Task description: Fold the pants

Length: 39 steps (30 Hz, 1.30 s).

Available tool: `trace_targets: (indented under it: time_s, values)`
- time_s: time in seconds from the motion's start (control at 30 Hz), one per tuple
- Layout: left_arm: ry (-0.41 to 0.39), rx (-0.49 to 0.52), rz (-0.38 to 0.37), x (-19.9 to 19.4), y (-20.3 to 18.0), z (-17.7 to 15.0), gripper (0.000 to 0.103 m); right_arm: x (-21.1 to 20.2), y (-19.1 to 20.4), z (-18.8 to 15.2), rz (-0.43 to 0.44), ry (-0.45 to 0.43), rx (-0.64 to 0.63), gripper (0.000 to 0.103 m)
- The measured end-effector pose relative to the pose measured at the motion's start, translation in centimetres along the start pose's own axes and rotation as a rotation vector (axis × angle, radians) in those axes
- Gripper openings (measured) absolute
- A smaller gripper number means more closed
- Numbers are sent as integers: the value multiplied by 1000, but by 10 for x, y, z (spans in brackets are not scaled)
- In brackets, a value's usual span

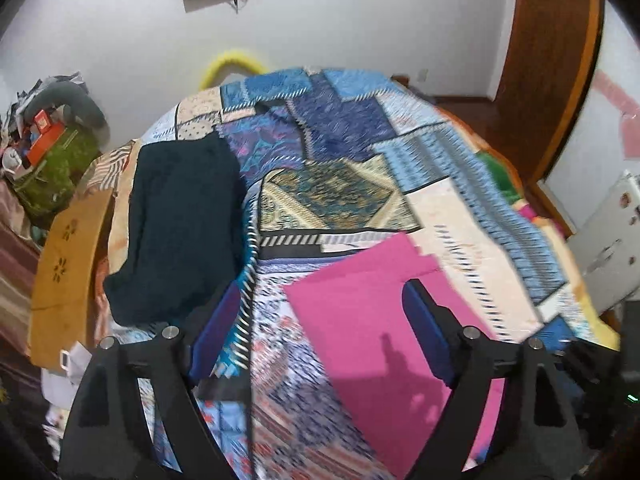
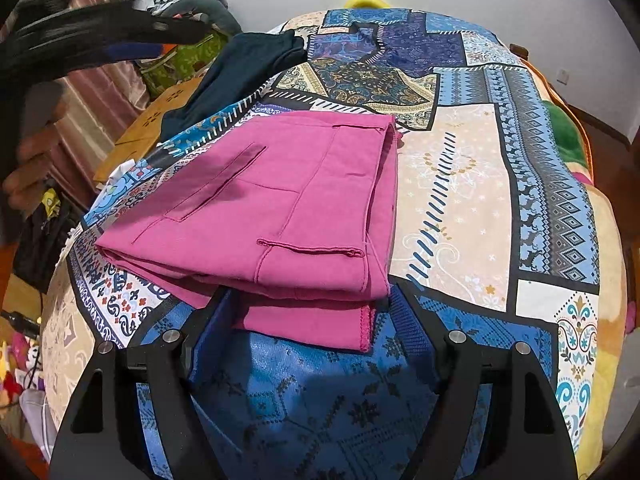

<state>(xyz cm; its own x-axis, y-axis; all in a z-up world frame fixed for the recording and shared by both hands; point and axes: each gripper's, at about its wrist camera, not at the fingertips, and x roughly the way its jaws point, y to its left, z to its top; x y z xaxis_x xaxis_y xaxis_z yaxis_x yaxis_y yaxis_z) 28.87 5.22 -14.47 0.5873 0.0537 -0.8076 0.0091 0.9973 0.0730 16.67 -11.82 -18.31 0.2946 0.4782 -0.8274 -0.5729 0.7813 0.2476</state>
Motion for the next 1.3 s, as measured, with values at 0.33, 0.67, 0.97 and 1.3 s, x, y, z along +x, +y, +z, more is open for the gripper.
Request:
trace_targets:
  time_s: [0.33, 0.67, 0.97, 1.3]
  values:
    - [270, 24, 55, 119, 12, 14, 91, 0, -2, 0, 3, -1, 22, 74]
    - [371, 23, 44, 150, 27, -22, 95, -2, -13, 1, -22, 1, 39, 74]
    - [334, 53, 84, 92, 34, -60, 101, -28, -37, -2, -104, -38, 73, 74]
    - [307, -25, -31, 41, 34, -95, 101, -36, -42, 6, -32, -74, 111, 74]
